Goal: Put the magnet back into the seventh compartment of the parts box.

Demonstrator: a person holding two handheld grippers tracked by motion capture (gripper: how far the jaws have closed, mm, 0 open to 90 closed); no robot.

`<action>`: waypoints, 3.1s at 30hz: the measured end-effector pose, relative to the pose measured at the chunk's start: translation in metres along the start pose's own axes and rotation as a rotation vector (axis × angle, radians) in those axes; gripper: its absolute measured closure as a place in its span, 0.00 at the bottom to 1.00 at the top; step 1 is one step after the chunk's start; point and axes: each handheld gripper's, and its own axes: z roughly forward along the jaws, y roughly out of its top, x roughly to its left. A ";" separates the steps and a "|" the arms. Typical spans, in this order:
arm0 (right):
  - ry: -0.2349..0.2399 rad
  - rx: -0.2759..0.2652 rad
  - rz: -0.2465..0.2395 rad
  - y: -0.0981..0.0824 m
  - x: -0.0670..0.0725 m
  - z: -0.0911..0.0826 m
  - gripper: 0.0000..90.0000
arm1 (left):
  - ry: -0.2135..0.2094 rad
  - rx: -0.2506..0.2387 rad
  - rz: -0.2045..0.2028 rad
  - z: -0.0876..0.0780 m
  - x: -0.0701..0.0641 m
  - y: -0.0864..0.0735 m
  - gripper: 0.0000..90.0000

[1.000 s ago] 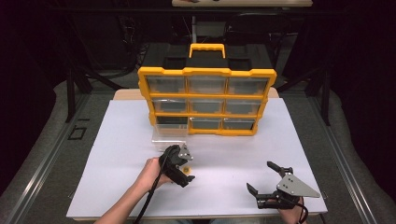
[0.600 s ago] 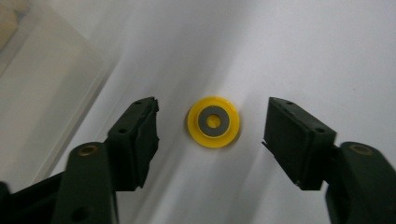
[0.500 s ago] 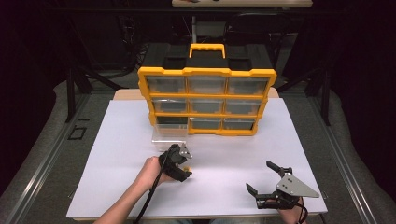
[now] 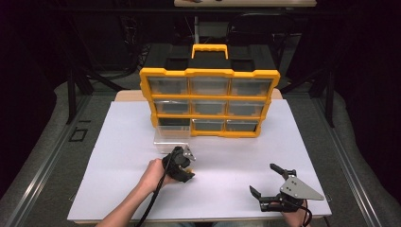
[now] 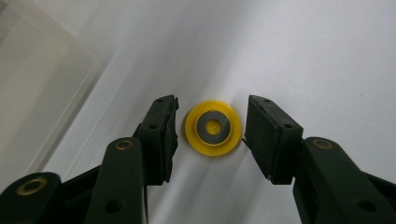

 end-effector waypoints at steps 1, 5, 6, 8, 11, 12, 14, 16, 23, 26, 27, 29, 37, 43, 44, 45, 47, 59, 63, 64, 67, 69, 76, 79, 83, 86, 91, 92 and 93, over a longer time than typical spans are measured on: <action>0.000 0.000 0.000 0.000 0.000 0.000 0.00 | 0.000 0.000 0.000 0.000 0.000 0.000 0.61; 0.002 -0.002 0.000 0.000 0.000 0.000 0.00 | -0.010 0.006 -0.005 0.002 0.000 0.000 0.64; 0.002 0.001 0.004 0.000 0.000 0.000 0.00 | -0.008 0.007 -0.009 0.003 0.000 0.000 0.66; 0.002 0.001 0.004 0.000 0.000 0.000 0.00 | -0.006 0.006 -0.013 0.003 0.000 0.000 0.67; 0.002 0.002 0.006 0.000 0.000 0.000 0.00 | -0.001 0.007 -0.021 0.003 0.000 0.000 0.68; 0.002 0.002 0.006 0.000 0.000 0.000 0.00 | -0.001 0.007 -0.021 0.003 0.000 0.000 0.68; 0.001 0.000 -0.003 0.000 -0.001 0.000 0.01 | -0.011 0.003 -0.028 0.003 0.001 -0.001 0.69; 0.003 0.002 0.006 0.000 0.000 0.000 0.01 | -0.018 0.002 -0.033 0.003 0.002 -0.002 0.69; 0.001 0.001 0.010 -0.001 -0.002 0.000 0.01 | -0.024 -0.002 -0.033 0.003 0.003 -0.002 0.70; 0.001 0.004 0.004 0.000 -0.001 0.000 0.01 | -0.029 -0.006 -0.031 0.003 0.004 -0.003 0.70; 0.001 0.004 0.004 0.000 -0.001 0.000 0.01 | -0.029 -0.006 -0.031 0.003 0.004 -0.003 0.70; 0.002 0.003 0.003 0.000 -0.001 0.000 0.01 | -0.031 -0.010 -0.034 0.003 0.004 -0.003 0.70; -0.002 0.004 0.002 0.000 -0.001 -0.001 0.01 | -0.037 -0.021 -0.037 -0.001 0.006 -0.004 0.70; -0.003 0.003 -0.002 0.000 -0.001 -0.001 0.01 | -0.035 -0.027 -0.028 -0.003 0.003 -0.003 0.70; -0.003 0.004 0.002 0.000 -0.001 -0.001 0.01 | -0.035 -0.032 -0.028 -0.004 0.003 -0.003 0.70; -0.004 0.004 0.002 0.000 -0.001 -0.001 0.01 | -0.036 -0.031 -0.027 -0.004 0.003 -0.003 0.70; -0.005 0.005 0.005 0.000 -0.001 -0.001 0.01 | -0.032 -0.038 -0.027 -0.006 0.001 -0.003 0.70; -0.006 0.005 -0.002 0.000 -0.002 -0.001 0.01 | -0.013 -0.053 -0.029 -0.014 -0.002 -0.006 0.70; -0.008 0.007 -0.006 0.000 -0.001 0.000 0.01 | -0.017 -0.059 -0.036 -0.016 -0.002 -0.008 0.70; -0.008 0.007 -0.008 0.000 -0.001 0.000 0.01 | -0.017 -0.059 -0.033 -0.016 -0.002 -0.009 0.70; -0.010 0.009 -0.006 0.001 0.000 0.000 0.01 | -0.010 -0.065 -0.038 -0.019 -0.003 -0.010 0.70; -0.010 0.011 -0.006 0.001 0.000 0.000 0.01 | -0.007 -0.067 -0.040 -0.020 -0.002 -0.011 0.70; -0.012 0.010 -0.011 0.001 0.001 0.000 0.01 | 0.003 -0.082 -0.054 -0.027 -0.002 -0.018 0.70; -0.012 0.010 -0.012 0.001 0.001 -0.001 0.01 | 0.001 -0.087 -0.061 -0.028 -0.001 -0.019 0.70; -0.013 0.010 -0.012 0.001 0.001 -0.001 0.01 | 0.006 -0.088 -0.063 -0.029 0.000 -0.021 0.70; -0.012 0.012 -0.018 0.001 0.001 -0.001 0.01 | 0.008 -0.091 -0.073 -0.030 0.002 -0.023 0.70; -0.016 0.012 -0.017 0.001 0.001 -0.001 0.01 | 0.011 -0.088 -0.072 -0.031 0.002 -0.025 0.70; -0.016 0.011 -0.014 0.001 0.001 -0.001 0.01 | 0.011 -0.089 -0.074 -0.031 0.002 -0.026 0.70; -0.016 0.011 -0.014 0.001 0.001 -0.001 0.01 | 0.011 -0.089 -0.074 -0.031 0.002 -0.026 0.70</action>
